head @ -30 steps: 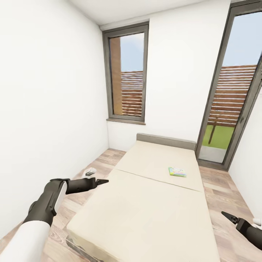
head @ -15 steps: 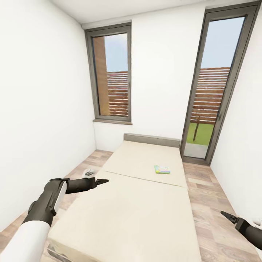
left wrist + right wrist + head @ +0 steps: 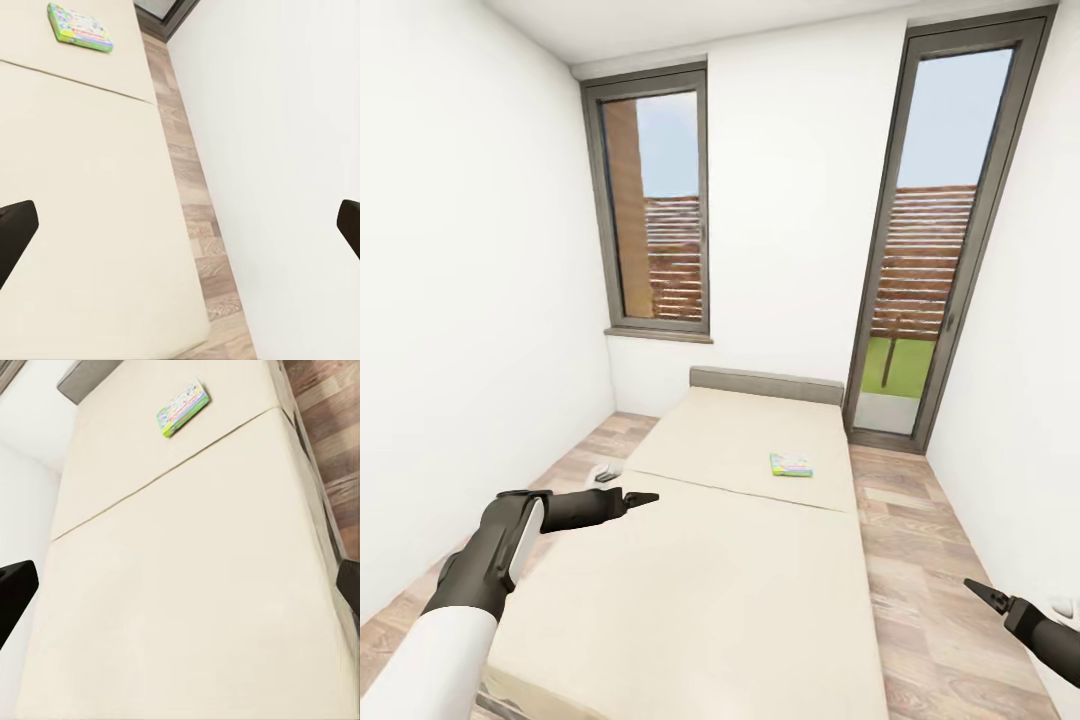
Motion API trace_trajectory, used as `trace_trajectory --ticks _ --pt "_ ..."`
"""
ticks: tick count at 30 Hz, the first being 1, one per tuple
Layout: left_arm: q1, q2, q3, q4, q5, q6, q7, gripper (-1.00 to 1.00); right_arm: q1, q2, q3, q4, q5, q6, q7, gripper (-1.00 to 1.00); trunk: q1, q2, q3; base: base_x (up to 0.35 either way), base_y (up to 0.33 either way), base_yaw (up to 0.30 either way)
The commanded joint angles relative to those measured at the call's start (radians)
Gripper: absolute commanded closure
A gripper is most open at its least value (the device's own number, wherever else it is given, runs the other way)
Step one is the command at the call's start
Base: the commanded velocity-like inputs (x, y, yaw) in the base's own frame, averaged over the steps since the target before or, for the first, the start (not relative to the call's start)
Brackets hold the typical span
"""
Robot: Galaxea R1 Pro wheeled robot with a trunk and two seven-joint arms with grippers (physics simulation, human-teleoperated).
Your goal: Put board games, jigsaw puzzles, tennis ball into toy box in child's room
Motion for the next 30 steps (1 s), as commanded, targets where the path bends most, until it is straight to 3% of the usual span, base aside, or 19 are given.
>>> trace_trajectory --ticks 1,10,22,30 --pt "0.0 0.0 0.001 0.0 0.002 0.008 -0.002 -1.0 -0.001 0.001 -0.002 0.0 0.002 0.005 0.005 -1.0 0.0 -0.001 0.0 0.0 -0.101 0.003" --pt "0.0 0.0 0.0 0.0 0.002 0.007 -0.001 -1.0 -0.001 0.002 0.02 -0.002 0.004 0.004 0.005 -1.0 0.0 -0.001 0.0 0.0 -0.05 0.159" --pt "0.0 -0.001 -0.001 0.0 0.002 0.006 -0.001 -1.0 -0.001 0.001 0.035 -0.002 0.005 0.002 0.004 -1.0 0.0 -0.001 0.0 0.0 -0.224 0.273" --pt "0.0 0.0 -0.002 0.0 0.002 0.008 -0.002 -1.0 -0.001 0.005 0.037 -0.002 0.006 0.001 0.004 -1.0 0.0 -0.001 0.0 -0.001 -0.071 0.286"
